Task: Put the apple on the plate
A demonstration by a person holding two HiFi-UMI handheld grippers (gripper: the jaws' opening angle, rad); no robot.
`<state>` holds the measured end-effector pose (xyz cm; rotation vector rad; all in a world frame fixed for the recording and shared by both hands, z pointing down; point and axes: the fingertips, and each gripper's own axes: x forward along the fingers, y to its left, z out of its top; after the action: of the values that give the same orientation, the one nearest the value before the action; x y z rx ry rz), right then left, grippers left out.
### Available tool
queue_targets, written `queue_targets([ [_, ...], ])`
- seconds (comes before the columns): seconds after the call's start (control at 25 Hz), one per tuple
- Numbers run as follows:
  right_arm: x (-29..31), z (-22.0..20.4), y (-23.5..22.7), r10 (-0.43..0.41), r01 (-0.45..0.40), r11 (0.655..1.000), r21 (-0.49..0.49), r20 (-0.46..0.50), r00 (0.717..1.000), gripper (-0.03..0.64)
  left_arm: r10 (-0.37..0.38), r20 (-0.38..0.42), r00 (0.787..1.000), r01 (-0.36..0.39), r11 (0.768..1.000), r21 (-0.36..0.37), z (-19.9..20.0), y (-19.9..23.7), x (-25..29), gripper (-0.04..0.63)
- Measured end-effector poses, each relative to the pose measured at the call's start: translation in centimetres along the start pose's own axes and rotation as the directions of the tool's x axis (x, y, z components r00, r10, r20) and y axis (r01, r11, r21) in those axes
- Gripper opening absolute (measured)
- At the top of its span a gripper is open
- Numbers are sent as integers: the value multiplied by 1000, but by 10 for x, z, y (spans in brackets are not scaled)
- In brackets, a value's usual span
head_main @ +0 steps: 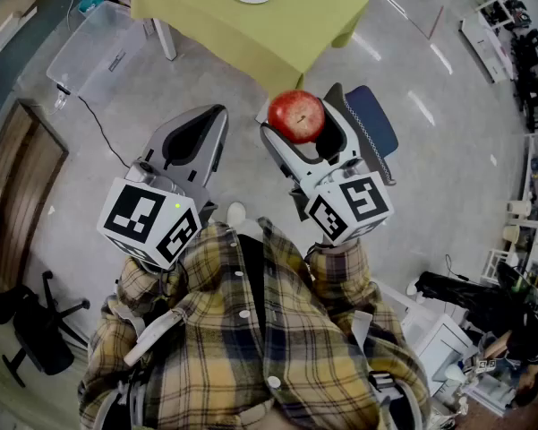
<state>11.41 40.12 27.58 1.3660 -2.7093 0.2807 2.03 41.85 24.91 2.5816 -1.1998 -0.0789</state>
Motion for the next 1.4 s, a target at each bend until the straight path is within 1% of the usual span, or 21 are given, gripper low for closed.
queue_targets([
  [0.28, -11, 0, -5, 7, -7, 1000, -23, -1, 1000, 393, 22, 5, 1000, -22, 1000, -11, -2, -11, 4, 6],
  [0.4, -17, -4, -6, 26, -26, 999, -20, -1, 1000, 393, 34, 7, 999, -34, 999, -14, -6, -17, 2, 6],
  [0.52, -26, -6, -4, 43, -43, 999, -24, 6, 999, 393, 48, 11, 999, -48, 999, 1, -12, -26, -5, 6],
  [0.8, -30, -17, 2, 67, -68, 997, -24, -6, 998, 393, 107, 20, 994, -107, 994, -17, -20, -25, -23, 6],
  [0.96, -16, -22, 6, 73, -74, 997, -37, -32, 997, 393, 119, 24, 993, -118, 993, -27, -19, -13, -25, 6],
  [1.12, 2, -23, 8, 63, -66, 996, -53, -45, 997, 393, 112, 23, 993, -111, 993, -36, -15, 6, -24, 6],
  [1.28, 27, -20, 10, 48, -51, 997, -62, -56, 997, 393, 100, 27, 995, -99, 994, -41, -4, 35, -21, 6],
  [1.4, 51, -18, 7, 20, -23, 998, -52, -62, 998, 393, 82, 19, 996, -82, 996, -37, 5, 63, -14, 6],
])
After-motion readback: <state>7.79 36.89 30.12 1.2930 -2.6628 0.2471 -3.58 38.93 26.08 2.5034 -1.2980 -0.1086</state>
